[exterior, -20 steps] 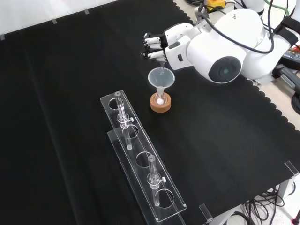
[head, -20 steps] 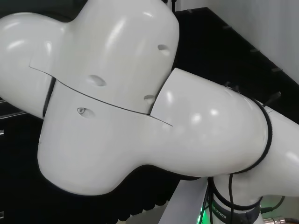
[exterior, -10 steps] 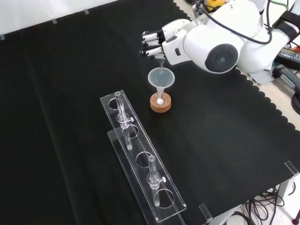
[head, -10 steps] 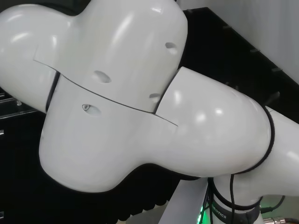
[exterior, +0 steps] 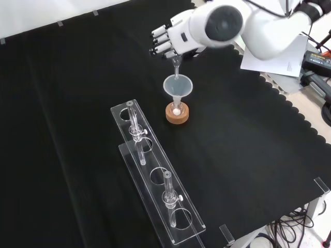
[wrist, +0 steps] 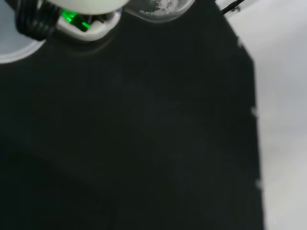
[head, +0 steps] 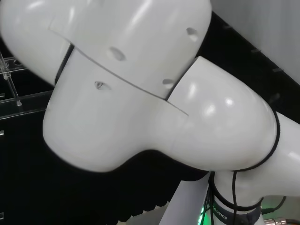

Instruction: Pour all the NaCl from the weighing funnel into the round-bottom flask.

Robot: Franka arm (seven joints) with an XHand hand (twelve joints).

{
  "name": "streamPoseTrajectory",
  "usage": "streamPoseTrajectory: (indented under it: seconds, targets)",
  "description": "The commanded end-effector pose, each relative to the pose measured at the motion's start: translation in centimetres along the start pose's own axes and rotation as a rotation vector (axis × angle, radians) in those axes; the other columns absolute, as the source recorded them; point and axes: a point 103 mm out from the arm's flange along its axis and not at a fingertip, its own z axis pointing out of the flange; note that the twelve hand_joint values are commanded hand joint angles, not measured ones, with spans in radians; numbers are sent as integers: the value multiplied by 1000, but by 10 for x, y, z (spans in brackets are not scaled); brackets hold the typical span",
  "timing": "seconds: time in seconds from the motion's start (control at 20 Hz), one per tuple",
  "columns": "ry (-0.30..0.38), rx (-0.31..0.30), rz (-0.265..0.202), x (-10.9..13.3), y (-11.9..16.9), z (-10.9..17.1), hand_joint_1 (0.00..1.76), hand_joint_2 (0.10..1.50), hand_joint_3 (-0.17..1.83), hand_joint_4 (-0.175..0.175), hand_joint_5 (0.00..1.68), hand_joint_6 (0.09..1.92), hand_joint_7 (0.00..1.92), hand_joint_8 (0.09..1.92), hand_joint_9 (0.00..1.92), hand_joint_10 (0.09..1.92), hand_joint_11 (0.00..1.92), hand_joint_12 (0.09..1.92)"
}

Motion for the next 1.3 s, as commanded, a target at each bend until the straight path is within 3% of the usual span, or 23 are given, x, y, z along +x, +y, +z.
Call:
streamPoseTrajectory:
  seconds: [0.05, 0.3, 0.6, 1.0, 1.3]
  targets:
    - [247, 12, -29, -17, 5, 12, 1128, 663, 618, 175, 1302, 603, 491, 659, 900, 354, 743, 1107]
    - [379, 11, -23, -32, 6, 19, 1128, 663, 618, 175, 1302, 604, 491, 659, 900, 354, 747, 1104]
    - [478, 2, 3, -54, 5, 23, 1128, 663, 618, 175, 1301, 605, 491, 659, 901, 354, 753, 1101]
    - [621, 33, 40, -80, 5, 35, 1128, 664, 617, 175, 1300, 607, 492, 659, 902, 355, 757, 1096]
    - [646, 42, 66, -96, 8, 41, 1128, 665, 617, 175, 1299, 609, 492, 660, 903, 355, 759, 1093]
